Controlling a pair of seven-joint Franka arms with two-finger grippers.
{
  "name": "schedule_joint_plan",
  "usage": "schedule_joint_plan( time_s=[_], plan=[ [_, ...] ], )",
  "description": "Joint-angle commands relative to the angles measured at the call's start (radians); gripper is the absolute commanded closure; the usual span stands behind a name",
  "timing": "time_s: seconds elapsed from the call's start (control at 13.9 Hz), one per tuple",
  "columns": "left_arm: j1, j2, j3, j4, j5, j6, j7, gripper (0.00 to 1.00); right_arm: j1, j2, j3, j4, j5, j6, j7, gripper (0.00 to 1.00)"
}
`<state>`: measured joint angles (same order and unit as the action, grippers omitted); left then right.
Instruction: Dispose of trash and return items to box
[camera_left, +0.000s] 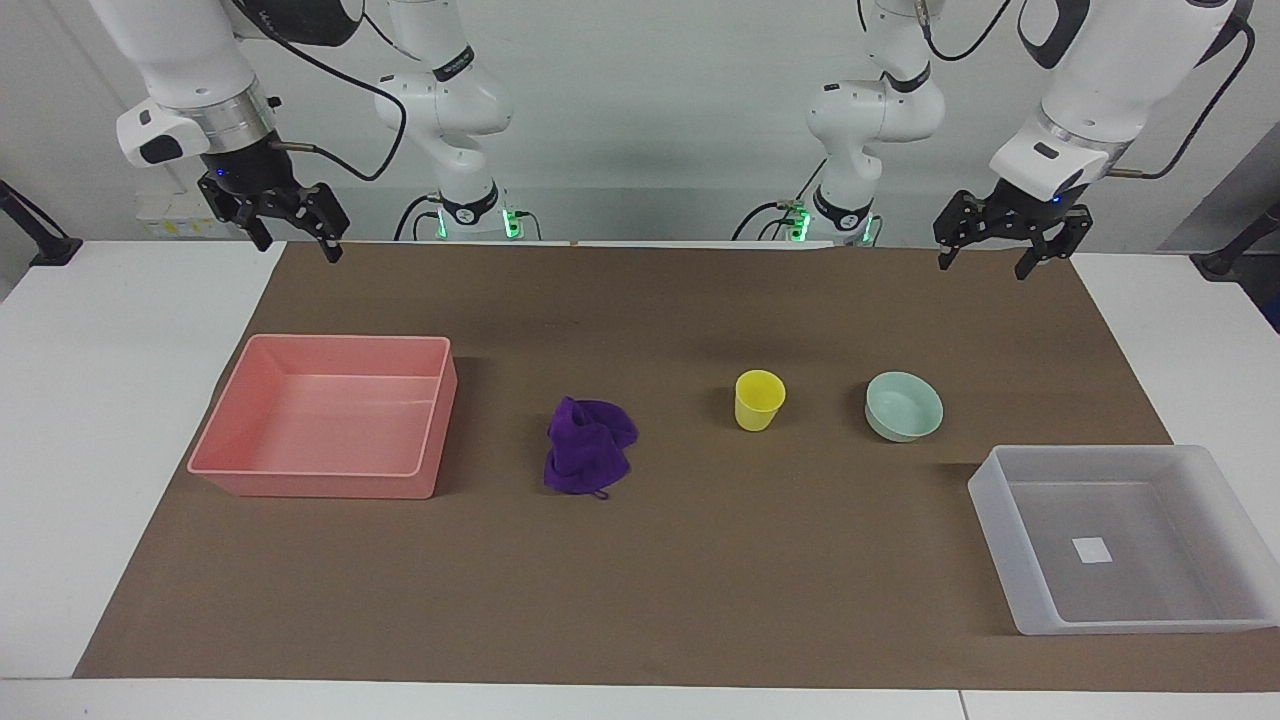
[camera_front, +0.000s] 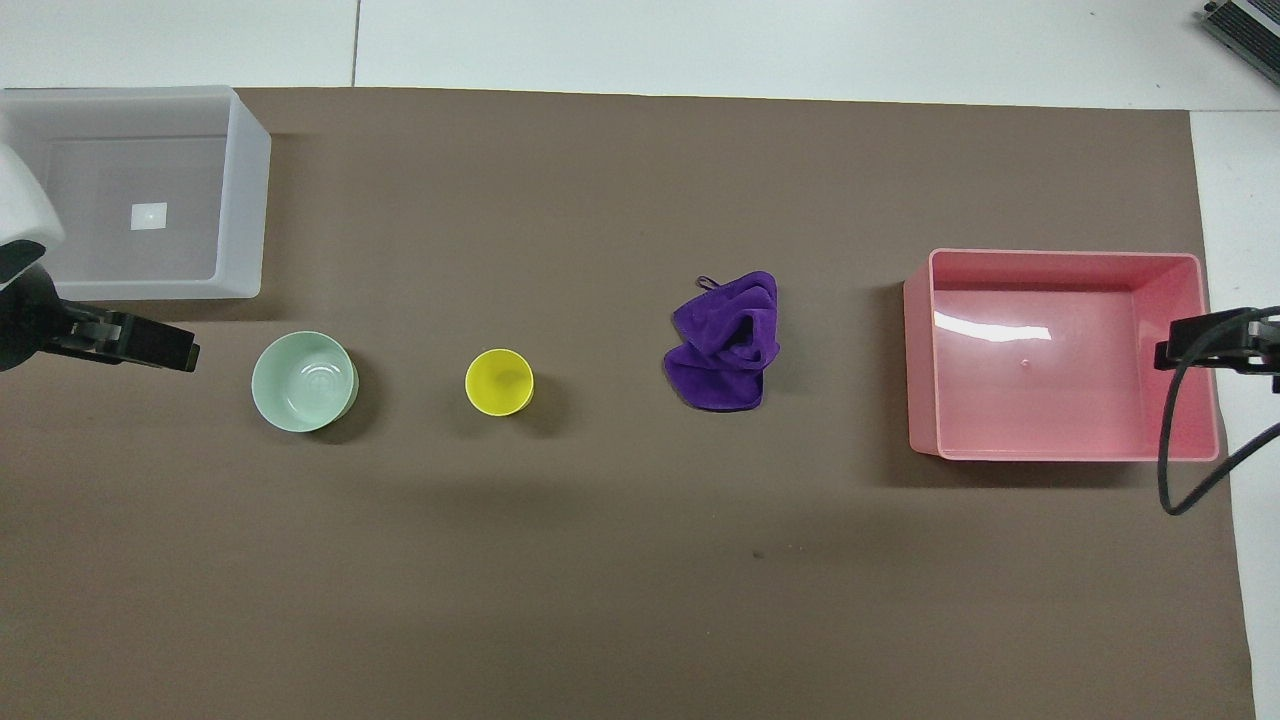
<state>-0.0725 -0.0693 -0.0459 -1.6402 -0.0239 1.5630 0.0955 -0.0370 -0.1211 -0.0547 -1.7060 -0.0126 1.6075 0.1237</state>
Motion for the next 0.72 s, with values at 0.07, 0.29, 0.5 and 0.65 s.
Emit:
schedule_joint_plan(
  time_s=[0.07, 0.29, 0.5, 0.65],
  plan=[
    [0.003, -0.018, -0.002, -0.007, 0.002, -0.014, -0.01, 0.0, -0.011, -0.026, 0.012, -0.032, -0.015, 0.017, -0.03, 0.0],
    [0.002, -0.018, -0.002, -0.009, 0.004, -0.008, -0.008, 0.0, -0.011, -0.026, 0.012, -0.032, -0.015, 0.017, -0.03, 0.0],
    [-0.001, -0.021, -0.003, -0.012, 0.004, -0.02, -0.008, 0.0, -0.012, -0.026, 0.012, -0.034, -0.015, 0.016, -0.033, 0.0],
    [-0.004, -0.023, -0.003, -0.017, 0.004, -0.014, -0.005, 0.0, -0.012, -0.026, 0.012, -0.034, -0.015, 0.014, -0.032, 0.0]
  ],
)
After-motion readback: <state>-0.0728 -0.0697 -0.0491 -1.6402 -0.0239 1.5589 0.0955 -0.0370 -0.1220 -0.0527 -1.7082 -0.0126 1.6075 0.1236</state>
